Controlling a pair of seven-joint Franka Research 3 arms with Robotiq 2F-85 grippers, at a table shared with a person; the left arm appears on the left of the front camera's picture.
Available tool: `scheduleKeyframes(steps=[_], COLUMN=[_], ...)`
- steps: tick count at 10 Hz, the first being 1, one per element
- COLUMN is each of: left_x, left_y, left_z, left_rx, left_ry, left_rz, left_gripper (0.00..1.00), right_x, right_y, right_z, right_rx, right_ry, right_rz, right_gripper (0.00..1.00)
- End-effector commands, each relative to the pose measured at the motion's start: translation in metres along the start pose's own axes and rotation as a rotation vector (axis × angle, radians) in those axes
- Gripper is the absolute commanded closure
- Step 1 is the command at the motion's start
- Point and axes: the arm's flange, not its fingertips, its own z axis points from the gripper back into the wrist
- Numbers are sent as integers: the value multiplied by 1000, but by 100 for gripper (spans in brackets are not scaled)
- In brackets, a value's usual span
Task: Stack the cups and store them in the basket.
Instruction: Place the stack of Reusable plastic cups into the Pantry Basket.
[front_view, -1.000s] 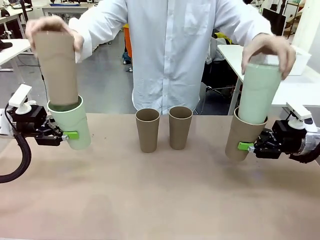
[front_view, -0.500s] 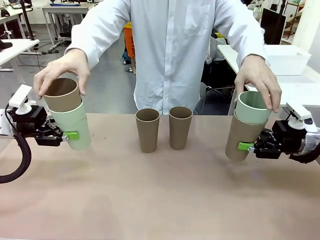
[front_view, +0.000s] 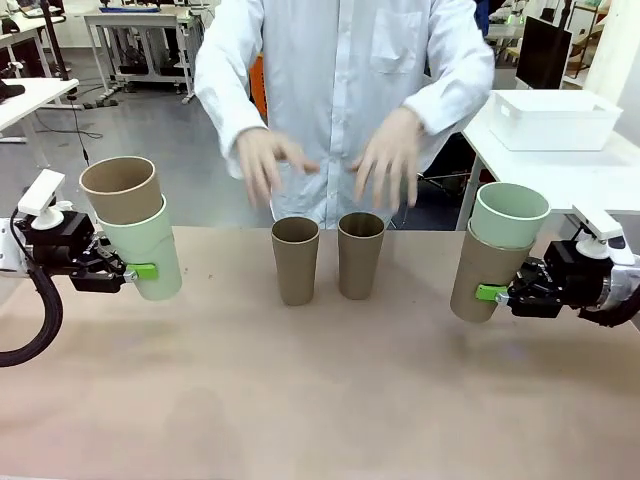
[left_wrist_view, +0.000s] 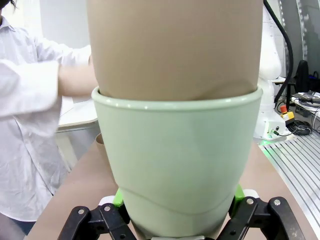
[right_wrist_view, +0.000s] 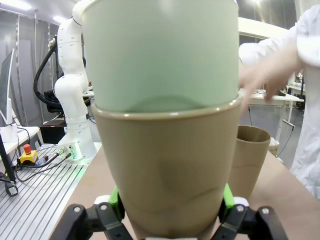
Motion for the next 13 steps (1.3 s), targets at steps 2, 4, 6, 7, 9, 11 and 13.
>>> scheduleKeyframes(steps=[2,4,6,7,9,11,13], left_x=[4,4,4,4,4,4,4], left_y=[1,1,1,1,1,1,1], left_z=[0,0,0,0,0,0,0], left_rx=[-3,-3,-3,-3,-3,-3,-3], left_ry=[-10,-10,-10,-10,-10,-10,-10], left_rz=[-11,-11,-11,-11,-11,-11,-11], left_gripper=[15,15,15,15,15,15,15], right_x=[4,4,4,4,4,4,4], right_y=[0,0,0,0,0,0,0], right_z=[0,0,0,0,0,0,0], right_rx=[-2,-2,-2,-2,-2,-2,-2], right_ry=[-2,-2,-2,-2,-2,-2,-2], right_rz=[9,9,9,9,9,9,9], right_gripper=[15,15,15,15,15,15,15])
